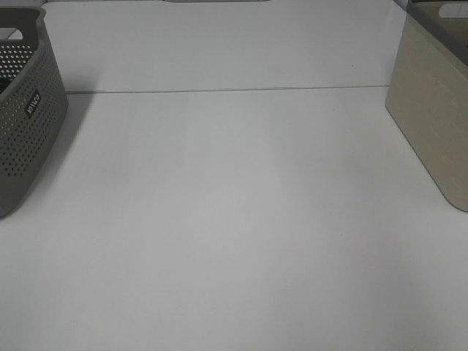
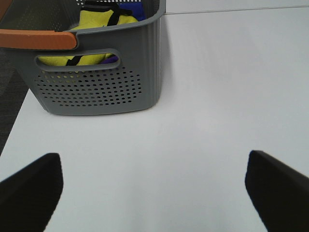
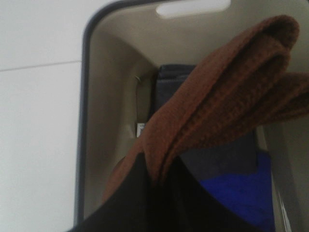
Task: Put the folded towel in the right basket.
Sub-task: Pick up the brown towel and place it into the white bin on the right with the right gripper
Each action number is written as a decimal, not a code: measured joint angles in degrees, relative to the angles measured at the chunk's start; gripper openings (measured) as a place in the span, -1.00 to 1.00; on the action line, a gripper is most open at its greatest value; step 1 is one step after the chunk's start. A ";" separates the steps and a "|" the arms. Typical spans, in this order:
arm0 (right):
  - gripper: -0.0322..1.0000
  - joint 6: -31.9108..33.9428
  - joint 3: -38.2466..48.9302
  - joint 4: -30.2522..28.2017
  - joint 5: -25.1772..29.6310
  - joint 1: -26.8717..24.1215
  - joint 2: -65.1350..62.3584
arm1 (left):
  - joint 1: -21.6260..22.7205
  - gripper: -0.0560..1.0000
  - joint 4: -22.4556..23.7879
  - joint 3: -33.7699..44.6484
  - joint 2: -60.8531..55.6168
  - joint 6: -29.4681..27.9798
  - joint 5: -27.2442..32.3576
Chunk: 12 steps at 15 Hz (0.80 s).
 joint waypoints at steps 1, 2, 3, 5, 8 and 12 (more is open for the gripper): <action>-0.84 -0.06 2.01 -0.80 0.00 0.00 0.00 | 0.00 0.95 0.00 0.00 0.00 0.00 0.00; -0.84 -0.11 3.78 -0.86 -0.06 0.00 0.06 | 0.00 0.95 0.00 0.00 0.00 0.00 0.00; -0.84 -0.11 4.70 -0.92 -0.06 0.00 0.06 | 0.00 0.95 0.00 0.00 0.00 0.00 0.00; -0.84 0.06 6.70 -1.32 -0.06 0.00 0.34 | 0.00 0.95 0.00 0.00 0.00 0.00 0.00; -0.49 1.15 7.05 -1.72 -0.06 0.00 0.74 | 0.00 0.95 0.00 0.00 0.00 0.00 0.00; 0.30 3.44 7.05 -0.97 -0.11 0.00 0.74 | 0.00 0.95 0.00 0.00 0.00 0.00 0.00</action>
